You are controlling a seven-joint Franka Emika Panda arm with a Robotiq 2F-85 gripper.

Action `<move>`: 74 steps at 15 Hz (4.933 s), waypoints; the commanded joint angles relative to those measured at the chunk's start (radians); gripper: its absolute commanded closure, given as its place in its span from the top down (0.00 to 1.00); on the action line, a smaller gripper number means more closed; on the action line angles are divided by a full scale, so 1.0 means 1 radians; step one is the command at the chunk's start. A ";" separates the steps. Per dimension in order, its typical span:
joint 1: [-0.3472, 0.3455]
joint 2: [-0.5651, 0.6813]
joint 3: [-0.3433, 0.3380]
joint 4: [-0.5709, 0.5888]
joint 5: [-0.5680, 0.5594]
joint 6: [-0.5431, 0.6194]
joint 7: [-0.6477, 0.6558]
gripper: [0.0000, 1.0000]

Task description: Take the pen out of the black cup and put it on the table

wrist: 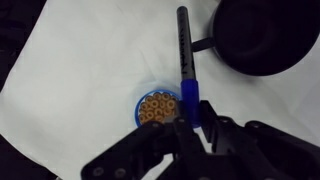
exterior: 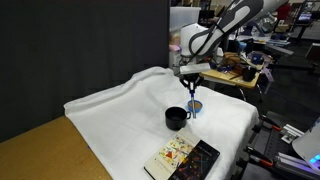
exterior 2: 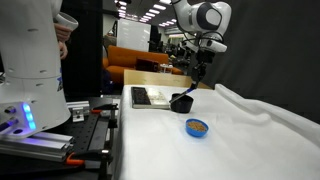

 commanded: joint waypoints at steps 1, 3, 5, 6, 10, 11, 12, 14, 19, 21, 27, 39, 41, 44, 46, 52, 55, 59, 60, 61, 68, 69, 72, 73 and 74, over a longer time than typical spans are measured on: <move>-0.018 -0.031 0.007 -0.056 0.048 0.029 0.028 0.05; -0.024 -0.024 0.006 -0.075 0.068 0.038 0.030 0.05; -0.032 -0.014 0.004 -0.098 0.088 0.043 0.028 0.05; -0.037 -0.010 0.003 -0.108 0.099 0.045 0.026 0.05; -0.051 -0.022 -0.004 -0.139 0.120 0.055 0.032 0.05; -0.052 -0.026 -0.006 -0.143 0.123 0.057 0.036 0.05; -0.053 -0.029 -0.007 -0.144 0.123 0.057 0.041 0.05; -0.053 -0.035 -0.011 -0.149 0.118 0.060 0.061 0.05; -0.056 -0.030 -0.005 -0.160 0.140 0.060 0.074 0.05; -0.058 -0.018 -0.002 -0.158 0.158 0.053 0.071 0.05; -0.056 0.017 0.000 -0.153 0.196 0.047 0.071 0.05; -0.046 0.131 -0.002 -0.088 0.188 0.026 0.070 0.05; -0.046 0.138 -0.003 -0.079 0.187 0.024 0.068 0.05; -0.045 0.153 -0.003 -0.060 0.184 0.018 0.066 0.05; -0.046 0.162 -0.002 -0.051 0.186 0.014 0.062 0.05; -0.044 0.207 0.004 -0.014 0.186 -0.005 0.044 0.05; -0.040 0.222 0.007 0.003 0.188 -0.021 0.042 0.44; -0.038 0.236 0.005 0.020 0.184 -0.029 0.045 0.65; -0.038 0.236 0.005 0.022 0.184 -0.031 0.045 0.71; -0.038 0.236 0.005 0.024 0.184 -0.032 0.044 0.79; -0.040 0.236 0.004 0.036 0.185 -0.040 0.043 1.00; -0.040 0.231 0.003 0.036 0.184 -0.039 0.044 1.00; -0.039 0.215 -0.003 0.043 0.177 -0.037 0.048 1.00; -0.038 0.209 -0.006 0.046 0.174 -0.037 0.049 1.00; -0.034 0.224 -0.004 0.041 0.179 -0.012 0.056 1.00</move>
